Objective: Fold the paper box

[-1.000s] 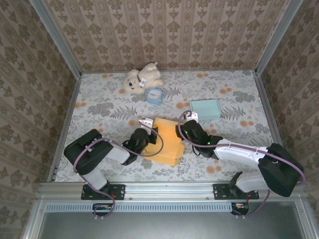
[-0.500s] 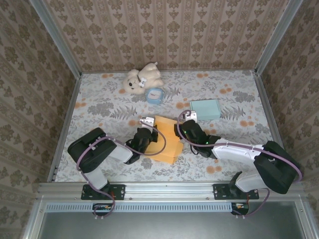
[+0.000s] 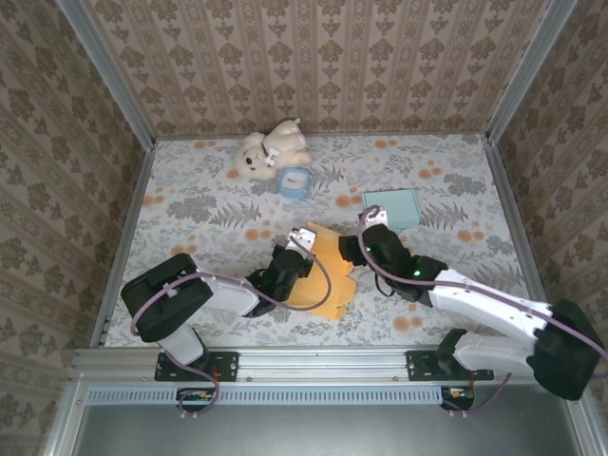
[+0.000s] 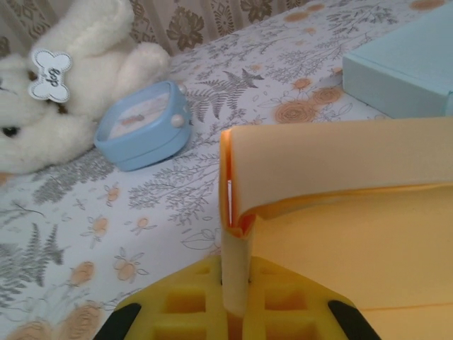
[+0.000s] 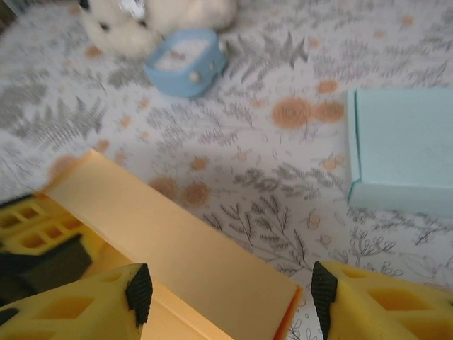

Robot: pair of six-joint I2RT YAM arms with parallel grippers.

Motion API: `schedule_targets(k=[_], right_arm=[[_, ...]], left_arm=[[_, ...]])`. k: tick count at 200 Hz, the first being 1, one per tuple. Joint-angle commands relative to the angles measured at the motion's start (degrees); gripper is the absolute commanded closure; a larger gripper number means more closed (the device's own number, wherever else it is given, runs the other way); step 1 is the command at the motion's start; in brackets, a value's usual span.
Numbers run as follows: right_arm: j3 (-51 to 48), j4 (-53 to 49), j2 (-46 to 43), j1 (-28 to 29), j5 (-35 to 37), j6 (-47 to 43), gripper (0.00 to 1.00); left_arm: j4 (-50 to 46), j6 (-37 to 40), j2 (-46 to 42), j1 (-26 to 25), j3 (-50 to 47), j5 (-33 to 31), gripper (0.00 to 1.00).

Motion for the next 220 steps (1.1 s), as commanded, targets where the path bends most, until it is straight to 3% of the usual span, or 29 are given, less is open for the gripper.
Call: schedule_targets(k=[1, 30, 55, 93, 110, 136, 169, 220], right_arm=[[3.6, -9.7, -8.1, -1.0, 1.4, -1.0, 0.33], [5.2, -14.2, -18.2, -4.0, 4.0, -5.4, 0.27], [3.1, -13.3, -24.5, -6.5, 7.7, -10.2, 0.19], [-6.0, -9.9, -34.5, -8.4, 11.6, -10.7, 0.19], [-8.8, -9.1, -39.5, -8.6, 10.8, -8.8, 0.18], [-9.4, -10.3, -45.2, -8.6, 11.7, -9.0, 0.18], [-11.2, -9.0, -47.8, -8.6, 13.1, -8.9, 0.18], [-11.1, -9.2, -46.3, -8.6, 13.5, -8.9, 0.18]], left_arm=[[-11.9, 4.9, -4.2, -0.3, 3.3, -2.7, 1.0], [-32.7, 5.9, -10.0, -0.3, 11.5, 1.3, 1.0], [-44.8, 8.6, -14.5, -0.5, 17.4, 4.3, 1.0], [-69.0, 21.7, -16.0, -2.5, 28.5, 12.5, 1.0], [-74.6, 29.4, -13.3, -6.0, 31.4, 9.5, 1.0], [-87.7, 35.9, -5.3, -6.6, 40.0, 4.6, 1.0], [-95.1, 40.3, 1.7, -5.2, 48.4, 4.5, 1.0], [-90.4, 47.2, 13.3, -2.1, 52.6, 4.0, 1.0]])
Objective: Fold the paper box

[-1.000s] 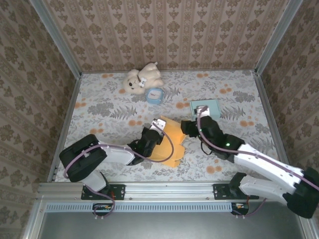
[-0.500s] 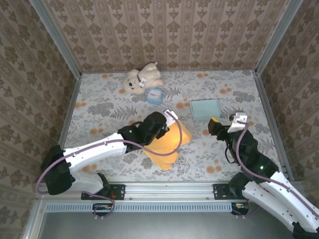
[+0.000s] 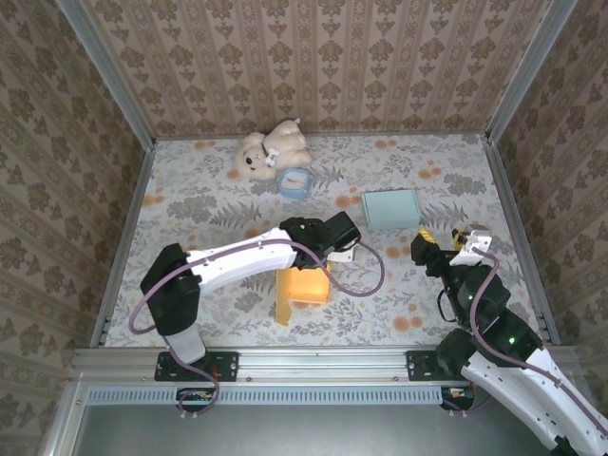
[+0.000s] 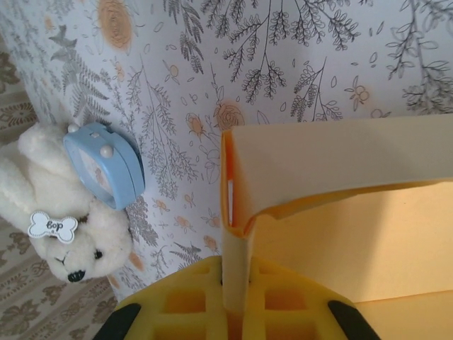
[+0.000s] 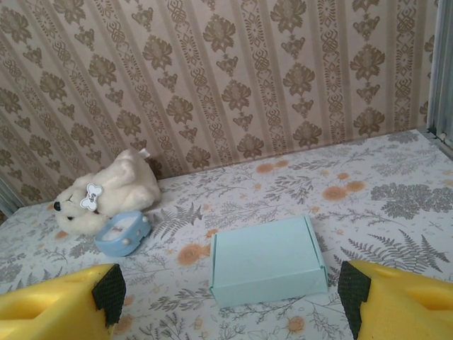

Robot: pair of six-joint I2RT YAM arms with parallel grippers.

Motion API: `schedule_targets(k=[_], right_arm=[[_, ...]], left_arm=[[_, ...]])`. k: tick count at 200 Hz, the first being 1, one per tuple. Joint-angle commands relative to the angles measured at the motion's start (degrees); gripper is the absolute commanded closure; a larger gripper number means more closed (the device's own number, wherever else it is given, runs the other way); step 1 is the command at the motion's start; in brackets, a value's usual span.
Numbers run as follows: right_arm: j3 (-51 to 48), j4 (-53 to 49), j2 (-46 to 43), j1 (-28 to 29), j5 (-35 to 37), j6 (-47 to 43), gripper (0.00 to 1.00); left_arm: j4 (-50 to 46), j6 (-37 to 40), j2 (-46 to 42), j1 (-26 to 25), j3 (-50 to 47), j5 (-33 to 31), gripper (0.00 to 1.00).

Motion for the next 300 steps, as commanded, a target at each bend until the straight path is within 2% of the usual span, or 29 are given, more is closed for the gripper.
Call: schedule_targets(k=[1, 81, 161, 190, 220, 300], right_arm=[[-0.7, 0.6, 0.2, -0.2, 1.7, 0.2, 0.18], [-0.6, 0.7, 0.5, -0.3, 0.7, 0.7, 0.18], [-0.8, 1.2, 1.8, -0.3, 0.0, 1.1, 0.18], [-0.8, 1.0, 1.8, -0.3, 0.3, 1.0, 0.18], [-0.9, 1.0, 1.9, -0.3, 0.6, 1.0, 0.18], [-0.8, 1.0, 1.9, -0.4, 0.1, 1.0, 0.18]], left_arm=[[0.0, 6.0, 4.8, 1.9, 1.4, -1.6, 1.0], [21.3, 11.8, 13.8, 7.8, -3.2, -2.2, 1.0], [27.6, 13.9, 19.9, 10.2, -4.6, -1.6, 1.0], [27.2, 14.0, 19.5, 10.2, -2.3, -1.9, 0.93], [25.7, 13.7, 17.8, 10.0, 0.0, -2.6, 0.76], [24.5, 13.7, 8.2, 6.7, 1.0, -4.3, 0.65]])
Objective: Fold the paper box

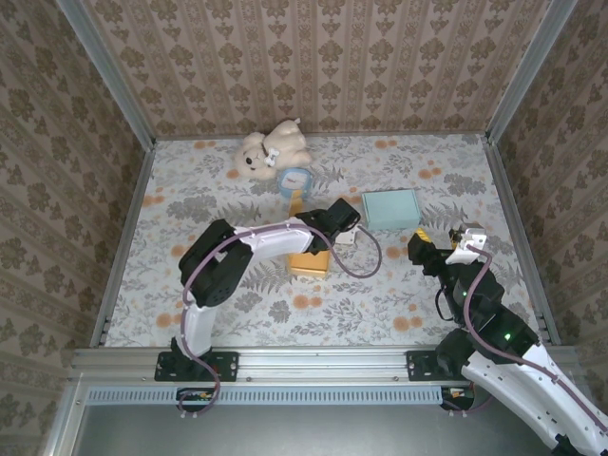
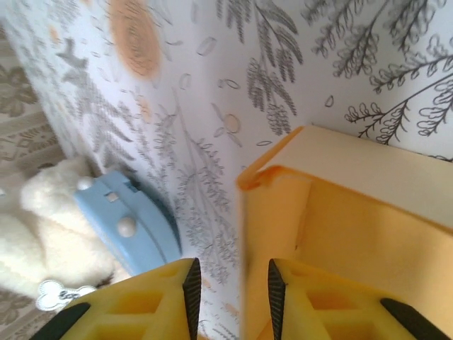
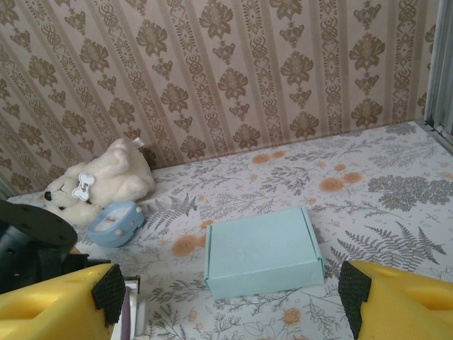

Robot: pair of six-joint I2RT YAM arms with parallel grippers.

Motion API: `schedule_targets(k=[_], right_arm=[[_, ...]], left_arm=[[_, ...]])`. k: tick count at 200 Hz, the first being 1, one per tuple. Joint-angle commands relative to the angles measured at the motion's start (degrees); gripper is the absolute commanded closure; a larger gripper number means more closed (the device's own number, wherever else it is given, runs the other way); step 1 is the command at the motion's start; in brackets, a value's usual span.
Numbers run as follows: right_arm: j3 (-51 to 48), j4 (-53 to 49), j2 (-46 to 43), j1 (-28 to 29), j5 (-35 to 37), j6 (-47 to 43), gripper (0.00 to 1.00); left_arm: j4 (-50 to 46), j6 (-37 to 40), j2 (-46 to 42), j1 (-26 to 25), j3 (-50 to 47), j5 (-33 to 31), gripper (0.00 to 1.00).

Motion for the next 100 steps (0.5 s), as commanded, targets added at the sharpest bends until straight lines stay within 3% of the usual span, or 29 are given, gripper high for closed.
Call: schedule_targets(k=[1, 23, 34, 59, 82, 100], right_arm=[[-0.6, 0.9, 0.0, -0.4, 0.1, 0.8, 0.18], [-0.6, 1.0, 0.3, -0.4, 0.0, 0.7, 0.18], [-0.6, 1.1, 0.6, -0.4, -0.1, 0.7, 0.18], [-0.5, 1.2, 1.6, -0.4, -0.6, 0.7, 0.18], [-0.4, 1.5, 2.7, -0.4, -1.0, 0.7, 0.18], [-0.3, 1.7, 3.6, -0.4, -1.5, 0.7, 0.18]], left_arm=[[-1.6, 0.1, -5.9, -1.1, 1.3, -1.2, 0.65], [-1.4, -2.7, -8.6, -1.8, 1.6, -2.6, 0.64], [-2.1, -8.1, -10.6, -1.6, 2.8, -3.3, 0.61], [-10.4, -27.0, -15.4, -0.1, 7.8, -3.8, 0.45], [-22.0, -45.5, -18.5, 2.1, 11.9, -5.5, 0.38], [-29.4, -58.9, -21.0, 5.0, 12.2, 0.7, 0.3]])
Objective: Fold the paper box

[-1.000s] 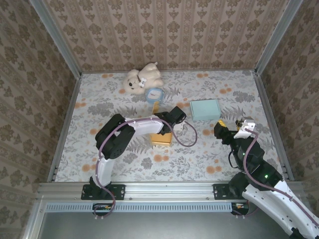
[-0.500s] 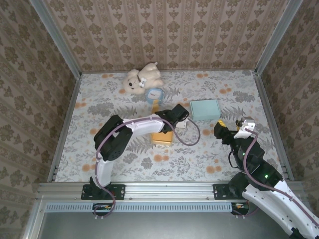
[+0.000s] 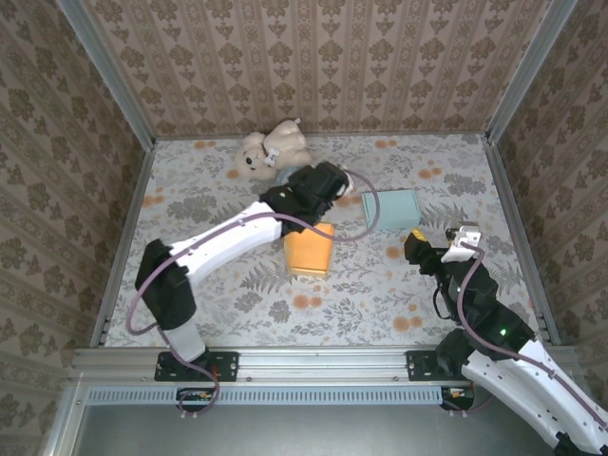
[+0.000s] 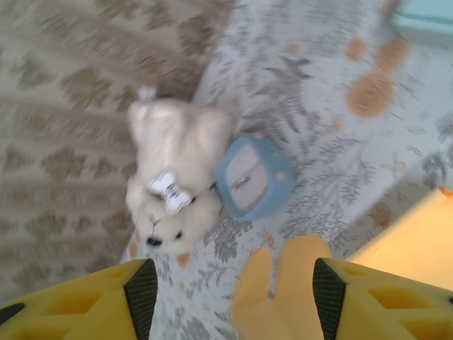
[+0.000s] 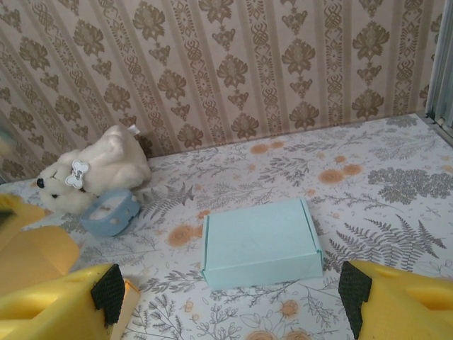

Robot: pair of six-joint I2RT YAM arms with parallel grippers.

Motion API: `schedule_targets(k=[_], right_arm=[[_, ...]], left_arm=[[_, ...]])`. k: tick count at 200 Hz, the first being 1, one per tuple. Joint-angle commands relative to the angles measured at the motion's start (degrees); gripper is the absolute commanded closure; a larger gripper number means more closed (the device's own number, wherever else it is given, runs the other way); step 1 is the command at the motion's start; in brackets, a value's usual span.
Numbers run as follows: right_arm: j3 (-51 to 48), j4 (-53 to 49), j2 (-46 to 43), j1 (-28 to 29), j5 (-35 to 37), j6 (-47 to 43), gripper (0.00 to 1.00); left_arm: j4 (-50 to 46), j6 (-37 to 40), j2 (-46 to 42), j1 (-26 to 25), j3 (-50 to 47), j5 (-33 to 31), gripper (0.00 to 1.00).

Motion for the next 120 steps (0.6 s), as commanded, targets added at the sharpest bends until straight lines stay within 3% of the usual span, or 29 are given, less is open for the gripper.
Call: schedule_targets(k=[1, 19, 53, 120], right_arm=[[-0.4, 1.5, 0.9, -0.4, -1.2, 0.7, 0.18], [-0.2, 1.6, 1.6, -0.5, -1.5, 0.8, 0.18], [-0.4, 2.0, 3.0, -0.5, -2.3, 0.7, 0.18], [1.2, 2.5, 10.6, -0.6, -5.3, 0.1, 0.18]], left_arm=[[-15.0, -25.5, -3.9, 3.6, 1.5, 4.1, 0.3], [-15.7, -32.1, -7.1, 6.2, -2.1, 13.1, 0.23], [-10.6, -36.6, -12.6, 7.0, -9.9, 23.6, 0.22], [-8.3, -37.6, -14.7, 7.1, -16.5, 24.6, 0.25]])
